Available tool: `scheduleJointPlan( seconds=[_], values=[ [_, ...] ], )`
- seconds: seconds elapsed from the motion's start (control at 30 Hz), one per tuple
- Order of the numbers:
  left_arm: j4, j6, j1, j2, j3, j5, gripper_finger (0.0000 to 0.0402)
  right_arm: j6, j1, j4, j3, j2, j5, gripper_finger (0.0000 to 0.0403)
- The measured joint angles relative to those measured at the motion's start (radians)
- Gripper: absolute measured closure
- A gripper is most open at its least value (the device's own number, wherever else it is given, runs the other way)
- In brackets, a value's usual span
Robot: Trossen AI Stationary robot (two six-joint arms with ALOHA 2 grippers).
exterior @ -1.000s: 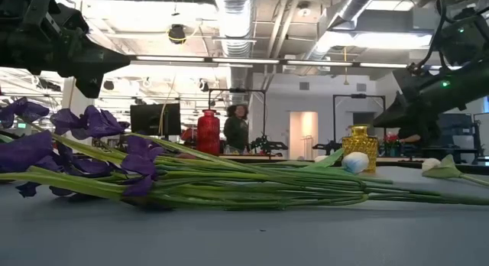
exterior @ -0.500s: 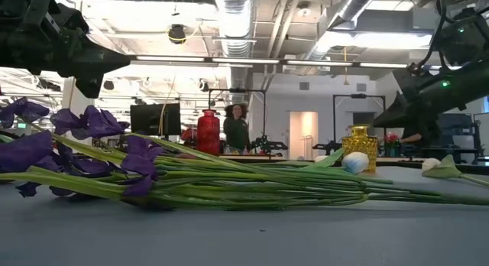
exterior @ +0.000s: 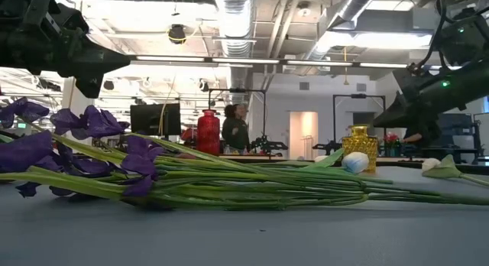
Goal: Sort flowers into vase by color
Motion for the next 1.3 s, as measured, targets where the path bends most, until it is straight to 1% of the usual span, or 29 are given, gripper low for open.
scheduleJointPlan(
  seconds=[0.23,0.6,0.67,0.77,0.83,1.03,1.13,1.23,1.3],
  values=[
    [0.001,-0.008,0.000,0.000,0.000,0.000,0.0401,0.000,0.000,0.000,0.000,0.000,0.000,0.0361],
    [0.001,-0.156,0.000,0.000,0.000,-0.021,0.0402,0.000,0.000,0.000,0.000,0.000,0.000,0.0361],
    [0.001,-0.207,0.000,0.000,0.000,-0.005,0.0401,0.000,0.000,0.000,0.000,0.000,0.000,0.0361],
    [0.001,-0.360,0.000,0.000,0.000,0.022,0.0401,0.000,0.000,0.000,0.000,0.000,0.000,0.0361],
    [0.002,-0.428,0.000,0.000,0.000,0.019,0.0401,0.000,0.000,0.000,0.000,0.000,0.000,0.0361],
    [0.001,-0.462,0.000,0.002,0.000,0.016,0.0401,0.000,0.000,0.000,0.000,0.000,0.000,0.0361],
    [0.008,-0.503,0.000,0.002,0.000,0.013,0.0401,0.000,0.000,0.003,0.000,0.000,0.000,0.0361],
    [0.008,-0.505,0.000,0.002,0.000,-0.007,0.0402,0.001,0.000,0.022,-0.001,0.000,0.001,0.0361],
    [0.008,-0.504,0.000,0.002,0.000,-0.012,0.0401,0.040,0.000,0.036,-0.003,0.000,0.001,0.0361]
  ],
)
